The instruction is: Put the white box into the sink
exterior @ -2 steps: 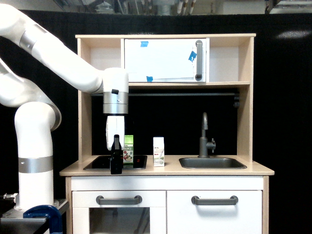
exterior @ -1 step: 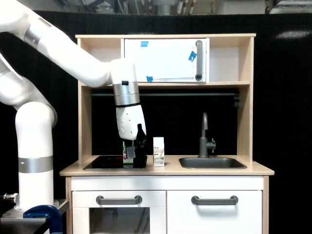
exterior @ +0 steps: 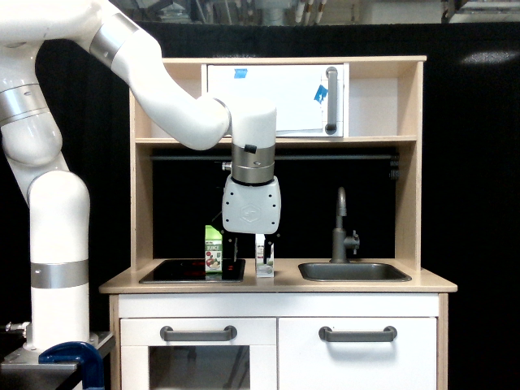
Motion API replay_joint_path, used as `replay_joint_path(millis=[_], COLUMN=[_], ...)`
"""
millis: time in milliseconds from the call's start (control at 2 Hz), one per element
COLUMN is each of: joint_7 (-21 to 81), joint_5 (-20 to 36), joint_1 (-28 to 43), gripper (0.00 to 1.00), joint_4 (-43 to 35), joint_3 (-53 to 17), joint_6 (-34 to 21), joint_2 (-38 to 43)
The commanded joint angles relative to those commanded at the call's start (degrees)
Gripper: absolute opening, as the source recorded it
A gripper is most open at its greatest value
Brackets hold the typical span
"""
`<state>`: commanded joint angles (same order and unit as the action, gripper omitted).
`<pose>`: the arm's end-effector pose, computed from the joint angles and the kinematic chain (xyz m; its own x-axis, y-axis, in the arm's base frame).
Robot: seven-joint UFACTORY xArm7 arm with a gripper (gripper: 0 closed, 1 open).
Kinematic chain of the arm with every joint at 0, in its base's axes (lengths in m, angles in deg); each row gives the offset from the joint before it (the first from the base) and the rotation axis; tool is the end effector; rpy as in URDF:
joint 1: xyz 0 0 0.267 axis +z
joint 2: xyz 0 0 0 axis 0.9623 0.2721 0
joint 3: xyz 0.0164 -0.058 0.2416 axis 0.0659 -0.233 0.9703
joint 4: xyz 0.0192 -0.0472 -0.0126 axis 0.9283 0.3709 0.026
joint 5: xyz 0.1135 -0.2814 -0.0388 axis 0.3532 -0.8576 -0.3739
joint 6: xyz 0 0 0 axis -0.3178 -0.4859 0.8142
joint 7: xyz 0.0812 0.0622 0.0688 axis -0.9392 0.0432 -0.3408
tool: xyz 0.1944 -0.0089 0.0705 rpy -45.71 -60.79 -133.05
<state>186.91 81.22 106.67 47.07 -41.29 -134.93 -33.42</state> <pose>0.3024 0.0955 0.1082 -0.0466 0.8898 0.4540 0.9937 0.0878 -0.0700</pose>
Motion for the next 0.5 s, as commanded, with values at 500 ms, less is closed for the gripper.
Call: replay_joint_path(millis=[500], joint_7=[-1.0], joint_5=[6.8], joint_1=[1.2], gripper=[1.00], joint_4=[-2.0], joint_3=[-0.8], joint_6=[-0.6], joint_2=[2.7])
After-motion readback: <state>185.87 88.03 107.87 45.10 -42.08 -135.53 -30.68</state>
